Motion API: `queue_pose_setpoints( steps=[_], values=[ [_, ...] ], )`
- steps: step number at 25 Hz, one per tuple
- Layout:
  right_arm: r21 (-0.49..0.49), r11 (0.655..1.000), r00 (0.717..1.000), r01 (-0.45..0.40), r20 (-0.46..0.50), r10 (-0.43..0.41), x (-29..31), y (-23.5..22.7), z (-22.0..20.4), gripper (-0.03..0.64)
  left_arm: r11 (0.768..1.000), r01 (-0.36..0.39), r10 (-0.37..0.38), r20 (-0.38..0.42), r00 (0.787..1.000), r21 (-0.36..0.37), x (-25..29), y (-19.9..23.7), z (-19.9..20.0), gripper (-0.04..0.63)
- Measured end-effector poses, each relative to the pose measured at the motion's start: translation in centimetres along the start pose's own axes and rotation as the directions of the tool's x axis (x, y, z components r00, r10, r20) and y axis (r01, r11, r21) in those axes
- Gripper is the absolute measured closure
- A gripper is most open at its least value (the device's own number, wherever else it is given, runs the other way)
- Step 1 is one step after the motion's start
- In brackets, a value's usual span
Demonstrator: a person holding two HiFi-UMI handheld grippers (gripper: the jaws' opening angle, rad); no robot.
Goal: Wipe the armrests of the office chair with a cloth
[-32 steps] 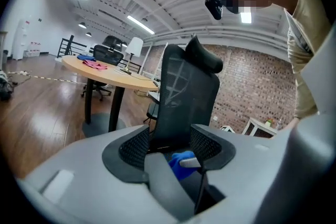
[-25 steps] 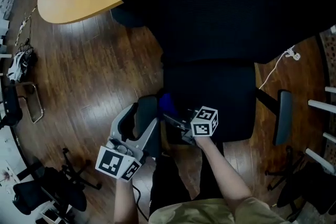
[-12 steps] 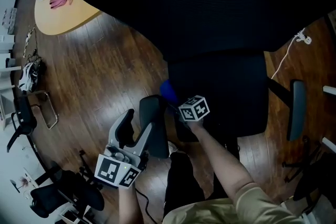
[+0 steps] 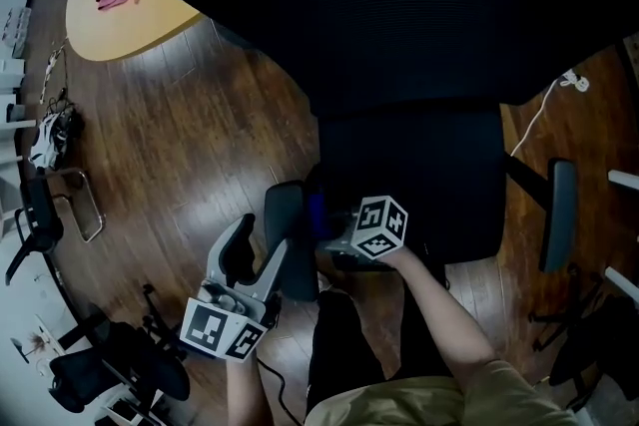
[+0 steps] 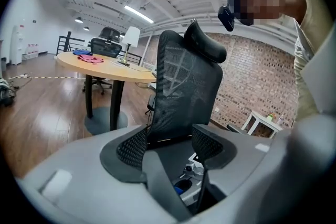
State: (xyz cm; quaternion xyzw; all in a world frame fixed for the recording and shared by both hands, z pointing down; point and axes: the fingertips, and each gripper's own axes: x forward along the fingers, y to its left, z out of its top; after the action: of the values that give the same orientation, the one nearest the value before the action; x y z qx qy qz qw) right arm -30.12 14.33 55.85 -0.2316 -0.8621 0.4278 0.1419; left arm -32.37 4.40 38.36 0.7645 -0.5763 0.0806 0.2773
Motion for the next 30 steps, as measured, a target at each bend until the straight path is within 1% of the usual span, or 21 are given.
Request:
queue_pose_setpoints(
  steps=[1,2,3,5,7,9,11,12,13,14,15,16,18,19,21,22,24,25,26,27,30],
  values=[
    [-0.019,1.0,0.999,-0.007,-0.041,0.006,0.6,0.4,-0.1,0.6,1.0,-0.006,0.006,0.002,1.0,-0.002,-0.2,0.2,0.0,0.344],
    [-0.02,1.0,0.997,0.004,-0.073,-0.005,1.0,0.0,-0.4,0.6,1.0,-0.012,0.012,0.004,1.0,-0.004,-0.3,0.4,0.1,0.344],
    [-0.006,0.999,0.995,0.033,-0.091,-0.033,1.2,-0.8,-0.8,0.6,1.0,-0.019,0.019,0.007,1.0,-0.006,-0.4,0.7,0.1,0.344],
    [0.055,0.988,0.985,0.141,-0.106,-0.135,1.1,-3.8,-1.9,0.6,0.999,-0.032,0.032,0.007,0.999,-0.007,-0.8,1.2,0.1,0.344],
    [0.14,0.952,0.958,0.274,-0.131,-0.256,0.7,-7.6,-3.4,0.6,0.999,-0.042,0.042,0.005,0.999,-0.008,-1.2,1.6,0.0,0.344],
    [0.208,0.896,0.915,0.392,-0.187,-0.357,0.4,-11.2,-4.8,0.6,0.999,-0.052,0.052,0.005,0.999,-0.011,-1.5,2.1,0.0,0.344],
    [0.248,0.848,0.877,0.468,-0.249,-0.411,0.4,-13.5,-5.8,0.599,0.998,-0.065,0.065,0.01,0.998,-0.014,-1.8,2.5,-0.1,0.344],
    [0.25,0.839,0.866,0.484,-0.275,-0.418,0.3,-13.9,-5.9,0.6,0.997,-0.072,0.072,0.013,0.997,-0.017,-2.0,2.7,-0.1,0.344],
    [0.231,0.839,0.857,0.493,-0.295,-0.422,0.1,-14.0,-5.9,0.6,0.997,-0.078,0.078,0.017,0.997,-0.021,-2.1,2.9,-0.2,0.344],
    [0.194,0.843,0.848,0.503,-0.302,-0.436,-0.4,-13.8,-5.5,0.6,0.996,-0.083,0.083,0.02,0.996,-0.028,-2.3,3.2,-0.3,0.344],
    [0.155,0.84,0.838,0.52,-0.282,-0.466,-1.3,-13.6,-4.9,0.598,0.996,-0.086,0.087,0.024,0.996,-0.035,-2.4,3.4,-0.4,0.344],
    [0.14,0.828,0.831,0.542,-0.232,-0.505,-2.7,-13.5,-3.8,0.6,0.995,-0.086,0.087,0.028,0.996,-0.042,-2.6,3.5,-0.4,0.344],
    [0.18,0.795,0.815,0.579,-0.089,-0.573,-5.5,-14.1,-0.6,0.599,0.996,-0.078,0.08,0.043,0.996,-0.047,-2.6,3.9,0.0,0.344],
    [0.191,0.785,0.803,0.59,-0.033,-0.595,-6.5,-14.7,1.1,0.599,0.996,-0.075,0.077,0.051,0.996,-0.049,-2.6,4.2,0.2,0.344],
    [0.149,0.78,0.787,0.608,0.023,-0.617,-7.1,-15.8,3.9,0.599,0.996,-0.075,0.079,0.064,0.995,-0.052,-2.6,4.7,0.3,0.344],
    [0.119,0.786,0.789,0.606,0.034,-0.614,-6.9,-16.2,5.0,0.598,0.995,-0.078,0.082,0.069,0.994,-0.054,-2.7,5.0,0.3,0.344],
    [0.081,0.813,0.814,0.577,0.032,-0.58,-5.7,-17.1,6.7,0.598,0.995,-0.082,0.087,0.082,0.993,-0.059,-2.8,5.6,0.2,0.344],
    [0.065,0.824,0.825,0.563,0.015,-0.565,-5.0,-17.7,7.1,0.598,0.994,-0.084,0.09,0.089,0.992,-0.065,-2.9,6.0,0.2,0.344],
    [0.041,0.828,0.829,0.559,-0.014,-0.559,-4.4,-18.4,7.2,0.598,0.994,-0.086,0.093,0.096,0.991,-0.072,-3.0,6.3,0.2,0.344],
    [0.007,0.827,0.827,0.562,-0.049,-0.561,-3.9,-19.2,7.2,0.598,0.993,-0.089,0.096,0.1,0.99,-0.08,-3.1,6.7,0.1,0.344],
    [-0.093,0.822,0.807,0.562,-0.154,-0.57,-3.3,-21.5,6.8,0.598,0.991,-0.089,0.1,0.107,0.989,-0.095,-2.7,7.8,-0.1,0.344]
  ],
)
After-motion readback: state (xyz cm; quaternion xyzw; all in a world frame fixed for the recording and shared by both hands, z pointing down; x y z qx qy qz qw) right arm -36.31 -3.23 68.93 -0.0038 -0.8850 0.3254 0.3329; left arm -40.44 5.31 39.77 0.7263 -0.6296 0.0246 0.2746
